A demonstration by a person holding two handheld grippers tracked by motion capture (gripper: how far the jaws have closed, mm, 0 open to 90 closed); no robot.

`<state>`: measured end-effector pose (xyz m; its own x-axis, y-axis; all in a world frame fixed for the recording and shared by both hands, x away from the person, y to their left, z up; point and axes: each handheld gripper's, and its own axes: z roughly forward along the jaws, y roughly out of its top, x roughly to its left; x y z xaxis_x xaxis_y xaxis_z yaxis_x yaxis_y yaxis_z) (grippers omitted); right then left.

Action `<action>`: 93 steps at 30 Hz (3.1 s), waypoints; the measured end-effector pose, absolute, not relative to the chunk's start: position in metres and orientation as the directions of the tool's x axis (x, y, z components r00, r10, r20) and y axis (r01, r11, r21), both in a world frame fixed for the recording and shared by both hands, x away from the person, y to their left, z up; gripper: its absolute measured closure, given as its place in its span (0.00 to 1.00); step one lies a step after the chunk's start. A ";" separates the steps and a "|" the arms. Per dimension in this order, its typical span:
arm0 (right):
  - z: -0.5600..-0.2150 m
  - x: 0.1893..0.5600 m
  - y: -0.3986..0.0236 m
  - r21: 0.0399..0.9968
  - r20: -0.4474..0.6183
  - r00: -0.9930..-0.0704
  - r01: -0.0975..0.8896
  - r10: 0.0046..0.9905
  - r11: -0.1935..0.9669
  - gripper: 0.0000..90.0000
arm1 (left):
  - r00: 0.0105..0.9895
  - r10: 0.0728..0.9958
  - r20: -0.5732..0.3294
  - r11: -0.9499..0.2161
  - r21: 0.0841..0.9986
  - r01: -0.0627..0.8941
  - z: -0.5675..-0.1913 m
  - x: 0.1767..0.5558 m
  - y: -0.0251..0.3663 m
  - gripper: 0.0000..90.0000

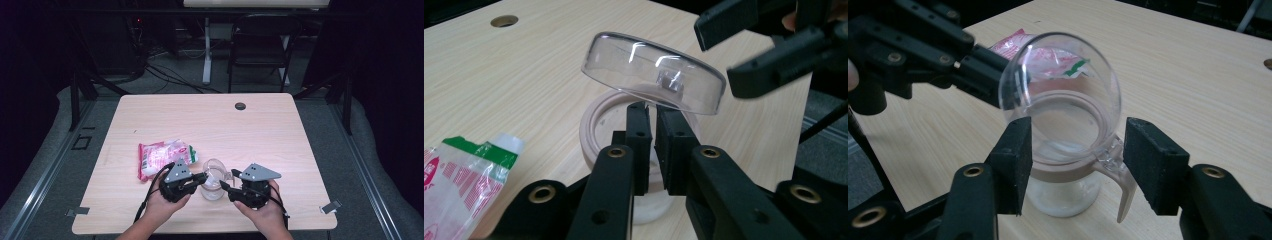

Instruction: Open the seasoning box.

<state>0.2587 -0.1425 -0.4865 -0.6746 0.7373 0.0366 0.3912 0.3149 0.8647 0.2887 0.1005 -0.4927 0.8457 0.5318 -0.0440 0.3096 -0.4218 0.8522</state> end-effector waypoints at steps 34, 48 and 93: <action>-0.501 0.257 -0.133 0.875 -0.014 -0.657 0.357 0.754 0.327 0.54 | 0.790 0.608 -0.078 -0.398 0.831 0.388 -0.518 0.311 0.105 0.60; -0.505 0.264 -0.154 0.870 0.035 -0.597 0.413 0.801 0.270 0.58 | 0.810 0.586 -0.031 -0.421 0.842 0.336 -0.520 0.307 0.100 0.70; -0.516 0.294 -0.163 0.843 0.155 -0.590 0.497 0.793 0.205 0.82 | 0.761 0.648 -0.033 -0.381 0.851 0.361 -0.518 0.298 0.124 0.60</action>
<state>0.2944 -0.1630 -0.5159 -0.5898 0.7926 0.1547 0.4972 0.2055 0.8430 0.2976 0.1238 -0.5182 0.7607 0.6483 -0.0327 0.3615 -0.3813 0.8509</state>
